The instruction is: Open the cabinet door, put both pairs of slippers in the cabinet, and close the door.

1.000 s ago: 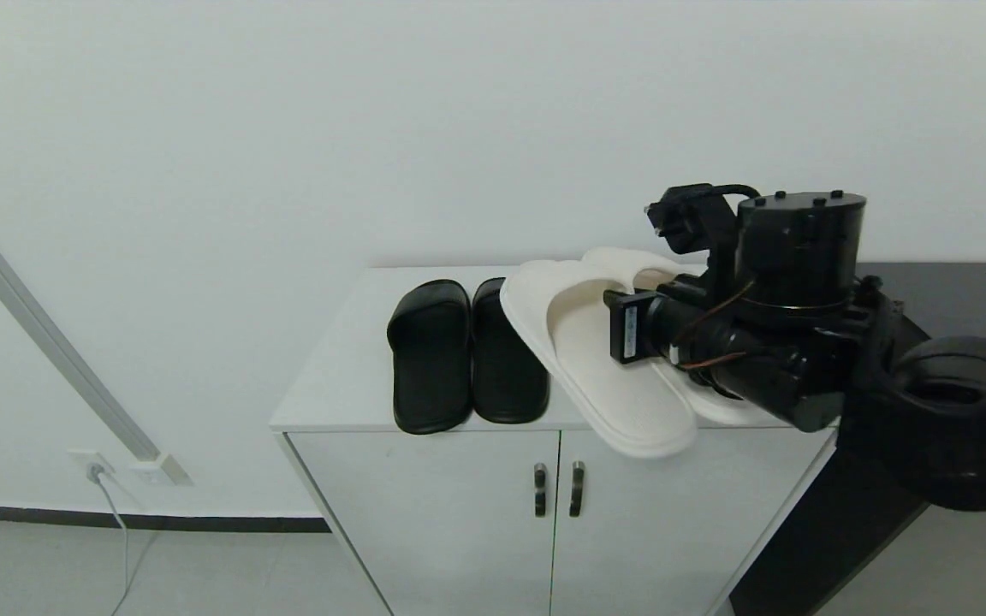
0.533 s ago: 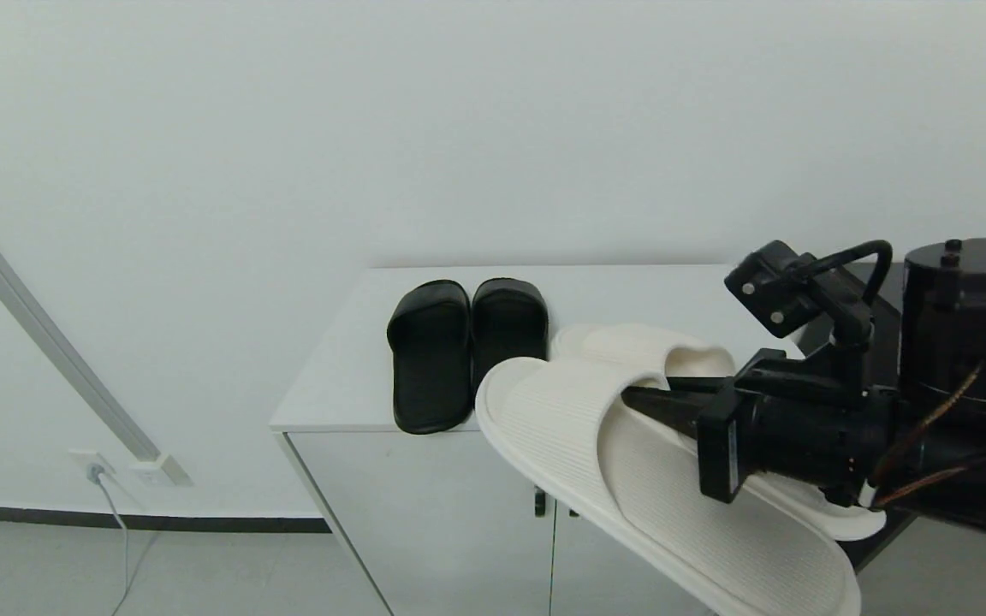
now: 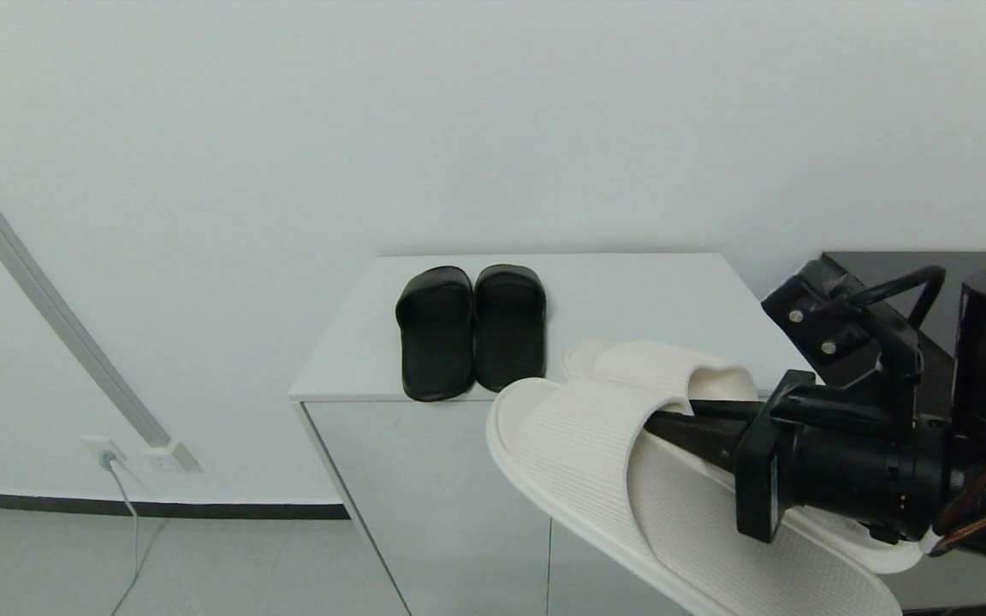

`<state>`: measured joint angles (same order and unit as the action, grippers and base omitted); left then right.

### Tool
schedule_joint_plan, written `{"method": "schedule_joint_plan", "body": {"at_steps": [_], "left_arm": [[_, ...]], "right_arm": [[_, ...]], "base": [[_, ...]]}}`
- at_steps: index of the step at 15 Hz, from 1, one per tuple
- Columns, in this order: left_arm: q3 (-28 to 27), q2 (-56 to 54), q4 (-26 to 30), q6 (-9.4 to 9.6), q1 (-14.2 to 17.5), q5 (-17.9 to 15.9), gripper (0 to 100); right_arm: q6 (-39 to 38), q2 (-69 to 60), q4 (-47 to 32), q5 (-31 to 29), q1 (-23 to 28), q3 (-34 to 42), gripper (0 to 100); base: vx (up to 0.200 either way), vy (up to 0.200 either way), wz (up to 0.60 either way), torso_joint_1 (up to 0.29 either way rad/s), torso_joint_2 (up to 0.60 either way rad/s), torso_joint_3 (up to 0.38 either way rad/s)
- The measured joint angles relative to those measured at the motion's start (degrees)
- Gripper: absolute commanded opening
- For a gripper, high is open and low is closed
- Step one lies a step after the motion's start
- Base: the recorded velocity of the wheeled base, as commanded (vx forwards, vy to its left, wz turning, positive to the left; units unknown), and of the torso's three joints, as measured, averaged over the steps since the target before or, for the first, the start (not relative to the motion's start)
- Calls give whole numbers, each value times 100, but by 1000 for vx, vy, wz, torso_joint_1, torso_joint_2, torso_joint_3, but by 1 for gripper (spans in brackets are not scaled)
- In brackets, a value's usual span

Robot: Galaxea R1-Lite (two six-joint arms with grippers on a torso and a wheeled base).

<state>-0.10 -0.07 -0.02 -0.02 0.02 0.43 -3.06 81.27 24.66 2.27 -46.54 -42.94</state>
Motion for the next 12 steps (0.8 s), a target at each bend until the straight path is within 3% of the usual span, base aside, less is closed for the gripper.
{"method": "schedule_joint_plan", "body": {"at_steps": [12], "left_arm": [[0, 0, -2, -5, 0, 0, 0]], "right_arm": [[46, -49, 152, 343, 16, 306, 0]], "base": [[0, 0, 0, 0, 0, 0]]}}
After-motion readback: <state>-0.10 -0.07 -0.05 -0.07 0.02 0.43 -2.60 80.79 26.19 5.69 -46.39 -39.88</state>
